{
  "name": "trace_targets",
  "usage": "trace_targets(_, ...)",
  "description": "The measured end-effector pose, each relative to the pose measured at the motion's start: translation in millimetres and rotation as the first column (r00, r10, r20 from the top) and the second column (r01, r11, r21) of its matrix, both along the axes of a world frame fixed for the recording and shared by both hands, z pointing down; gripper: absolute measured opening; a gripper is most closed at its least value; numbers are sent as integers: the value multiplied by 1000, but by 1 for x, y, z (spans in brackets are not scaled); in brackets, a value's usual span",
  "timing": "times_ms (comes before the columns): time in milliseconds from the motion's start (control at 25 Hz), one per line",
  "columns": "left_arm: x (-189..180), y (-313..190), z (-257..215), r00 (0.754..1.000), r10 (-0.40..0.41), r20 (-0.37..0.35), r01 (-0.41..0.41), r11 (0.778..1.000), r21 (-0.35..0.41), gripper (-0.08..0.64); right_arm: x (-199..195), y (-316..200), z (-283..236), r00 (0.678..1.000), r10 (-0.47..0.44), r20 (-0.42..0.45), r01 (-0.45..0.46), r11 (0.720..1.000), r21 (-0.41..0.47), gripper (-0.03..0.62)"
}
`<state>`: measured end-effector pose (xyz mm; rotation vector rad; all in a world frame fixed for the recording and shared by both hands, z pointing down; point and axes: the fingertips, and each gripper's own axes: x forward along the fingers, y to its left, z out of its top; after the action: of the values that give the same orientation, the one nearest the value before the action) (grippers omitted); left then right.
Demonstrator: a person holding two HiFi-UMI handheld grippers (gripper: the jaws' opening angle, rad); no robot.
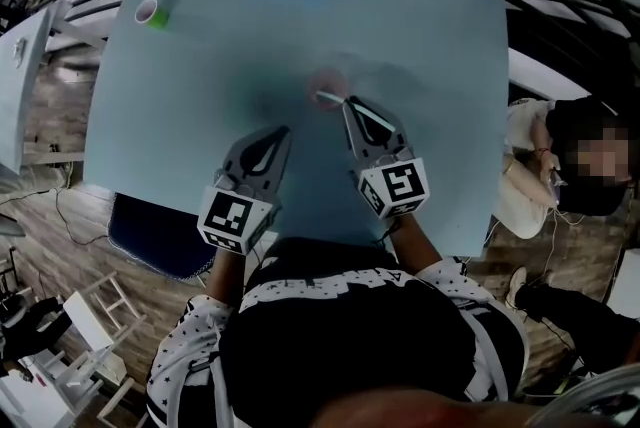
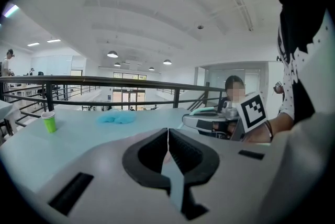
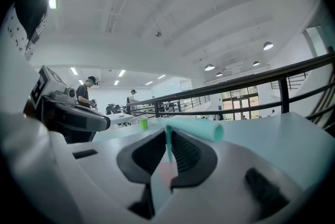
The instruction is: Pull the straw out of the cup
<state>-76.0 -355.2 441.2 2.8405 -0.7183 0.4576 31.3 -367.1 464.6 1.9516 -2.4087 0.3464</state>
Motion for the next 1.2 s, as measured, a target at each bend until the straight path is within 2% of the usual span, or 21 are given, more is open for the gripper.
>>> trace_targets(1200, -7, -9, -32, 993, 24, -113, -20, 999, 36, 14, -8, 16, -66, 993, 24, -116, -16, 998, 67, 46)
